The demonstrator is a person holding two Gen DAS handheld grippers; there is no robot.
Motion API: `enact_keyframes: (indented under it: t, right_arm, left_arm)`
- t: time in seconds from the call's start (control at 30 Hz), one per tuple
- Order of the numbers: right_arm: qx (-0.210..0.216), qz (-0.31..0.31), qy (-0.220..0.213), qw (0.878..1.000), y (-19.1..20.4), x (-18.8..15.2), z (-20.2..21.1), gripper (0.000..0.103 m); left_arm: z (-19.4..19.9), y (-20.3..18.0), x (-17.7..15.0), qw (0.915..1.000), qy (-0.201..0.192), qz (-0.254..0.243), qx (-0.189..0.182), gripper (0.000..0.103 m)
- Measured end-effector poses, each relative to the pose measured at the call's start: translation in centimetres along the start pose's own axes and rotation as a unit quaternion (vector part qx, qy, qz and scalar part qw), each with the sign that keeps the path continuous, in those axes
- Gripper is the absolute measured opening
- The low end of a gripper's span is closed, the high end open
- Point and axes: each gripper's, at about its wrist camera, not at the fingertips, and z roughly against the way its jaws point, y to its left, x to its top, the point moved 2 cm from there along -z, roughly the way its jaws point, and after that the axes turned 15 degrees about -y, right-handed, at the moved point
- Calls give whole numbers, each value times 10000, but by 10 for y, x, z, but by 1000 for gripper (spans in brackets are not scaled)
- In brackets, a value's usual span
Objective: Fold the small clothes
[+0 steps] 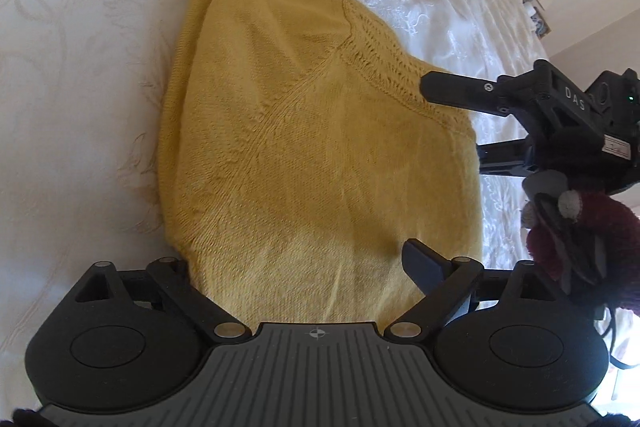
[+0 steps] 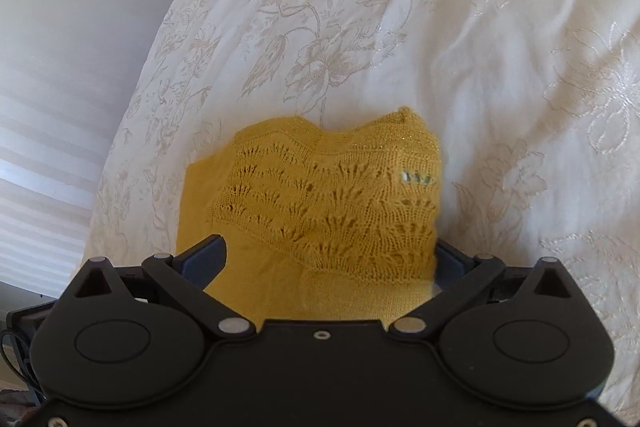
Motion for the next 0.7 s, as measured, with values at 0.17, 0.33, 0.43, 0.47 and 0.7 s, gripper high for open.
enact_keyframes:
  t: [0.17,0.33,0.43,0.47,0.7]
  right_arm:
    - [128,-28,1,9999,-3,2,-8,103]
    - [115,-319,11,9994,-10,0,0,103]
    - [150,-429,122,9989,-10,-3,3,101]
    - [97,-369,164,9991,-10,-4,5,78]
    - [-164,-662,-90,9976,-8,-7,41,42]
  left_arm:
    - [-4,-7,1,9998,-47,-75,-154,94]
    - [3,2,-5,9988,177,163,-416,30]
    - [3,8,-7,9975,229,417,-516,23]
    - [3,7,-7,9973,235,442,-545,22]
    - [13,-3,-8,9929,314,695,-909,18]
